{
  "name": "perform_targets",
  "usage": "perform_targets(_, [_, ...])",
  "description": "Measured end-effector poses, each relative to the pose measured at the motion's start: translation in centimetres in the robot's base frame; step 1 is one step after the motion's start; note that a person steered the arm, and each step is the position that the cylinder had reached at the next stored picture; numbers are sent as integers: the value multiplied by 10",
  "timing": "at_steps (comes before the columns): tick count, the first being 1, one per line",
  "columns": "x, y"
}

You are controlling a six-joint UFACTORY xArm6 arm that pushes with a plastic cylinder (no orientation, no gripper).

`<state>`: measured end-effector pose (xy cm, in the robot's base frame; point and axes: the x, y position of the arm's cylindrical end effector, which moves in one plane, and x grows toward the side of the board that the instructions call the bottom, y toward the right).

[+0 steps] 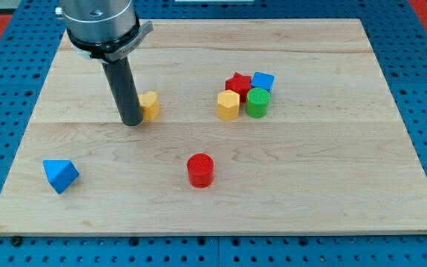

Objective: Push yellow heart into red star

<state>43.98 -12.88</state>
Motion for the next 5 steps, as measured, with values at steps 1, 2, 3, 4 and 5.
perform_targets(1, [-7, 0])
perform_targets(2, [-13, 0])
perform_targets(3, [-21, 0])
perform_targets(4, [-26, 0])
perform_targets(5, [-31, 0])
